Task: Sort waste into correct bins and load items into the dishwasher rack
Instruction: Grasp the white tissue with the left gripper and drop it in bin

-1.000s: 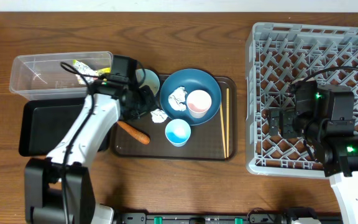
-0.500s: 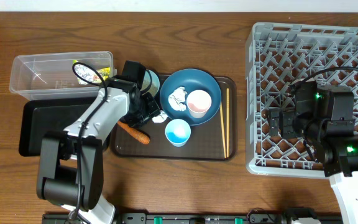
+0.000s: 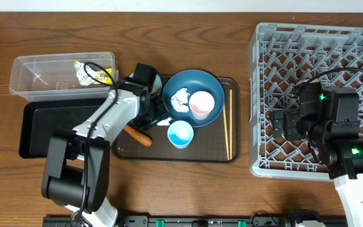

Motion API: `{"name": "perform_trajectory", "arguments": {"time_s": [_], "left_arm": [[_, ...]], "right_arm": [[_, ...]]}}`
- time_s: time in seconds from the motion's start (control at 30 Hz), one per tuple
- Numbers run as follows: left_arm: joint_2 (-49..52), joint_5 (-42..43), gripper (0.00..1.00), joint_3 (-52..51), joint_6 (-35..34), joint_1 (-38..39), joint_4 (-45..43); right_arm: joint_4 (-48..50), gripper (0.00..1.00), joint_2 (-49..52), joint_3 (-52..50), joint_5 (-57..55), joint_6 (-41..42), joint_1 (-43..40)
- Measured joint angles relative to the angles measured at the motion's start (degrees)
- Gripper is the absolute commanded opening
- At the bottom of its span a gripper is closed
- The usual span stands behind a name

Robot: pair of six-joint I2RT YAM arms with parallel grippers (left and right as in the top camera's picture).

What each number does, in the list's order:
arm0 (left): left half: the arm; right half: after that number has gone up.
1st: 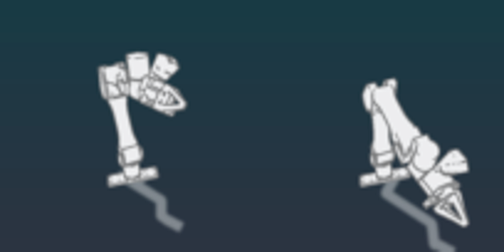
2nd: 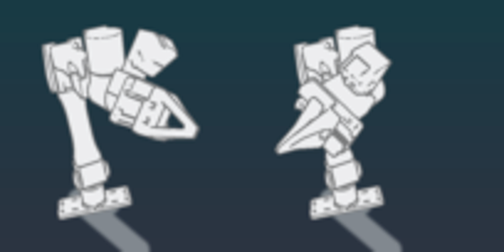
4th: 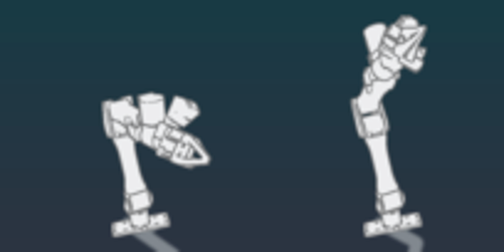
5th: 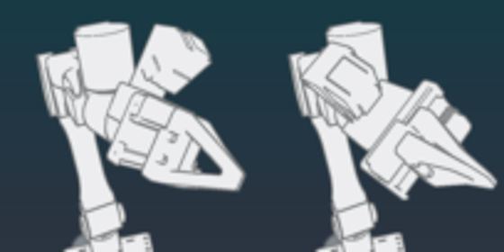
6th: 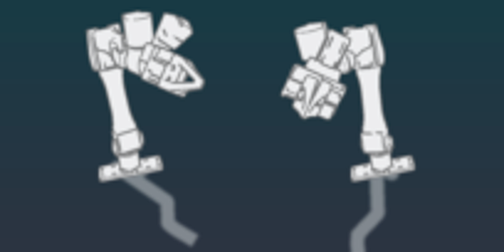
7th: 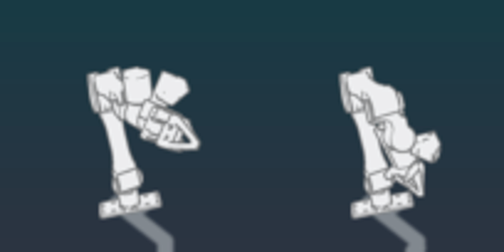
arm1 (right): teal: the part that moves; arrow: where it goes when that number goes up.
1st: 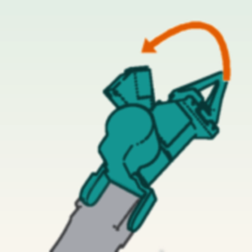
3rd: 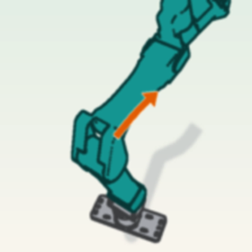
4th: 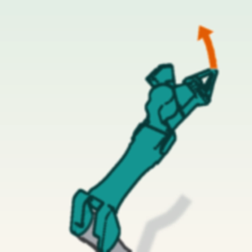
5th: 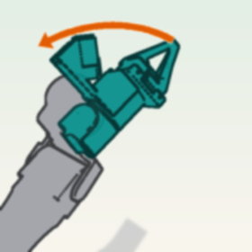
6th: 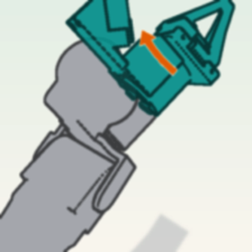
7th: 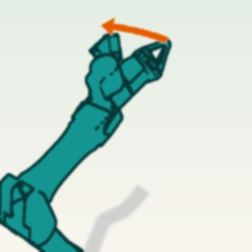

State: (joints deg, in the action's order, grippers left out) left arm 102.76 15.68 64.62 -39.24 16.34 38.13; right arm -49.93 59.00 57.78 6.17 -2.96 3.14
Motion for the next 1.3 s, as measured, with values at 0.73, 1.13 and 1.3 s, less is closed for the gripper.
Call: {"name": "perform_trajectory", "arguments": {"time_s": [0.73,1.13,1.3], "left_arm": [[0.0,-4.1,0.43,0.0,-1.0,1.4,-2.2],[4.0,-4.0,0.23,0.0,-1.5,2.3,-1.9],[4.1,-3.9,0.06,0.0,-1.1,2.3,-2.1]], "right_arm": [[0.0,0.99,0.0,0.0,0.0,0.0,0.0],[0.0,0.99,0.0,0.0,0.0,0.0,0.0],[0.0,0.99,0.0,0.0,0.0,0.0,0.0]]}}
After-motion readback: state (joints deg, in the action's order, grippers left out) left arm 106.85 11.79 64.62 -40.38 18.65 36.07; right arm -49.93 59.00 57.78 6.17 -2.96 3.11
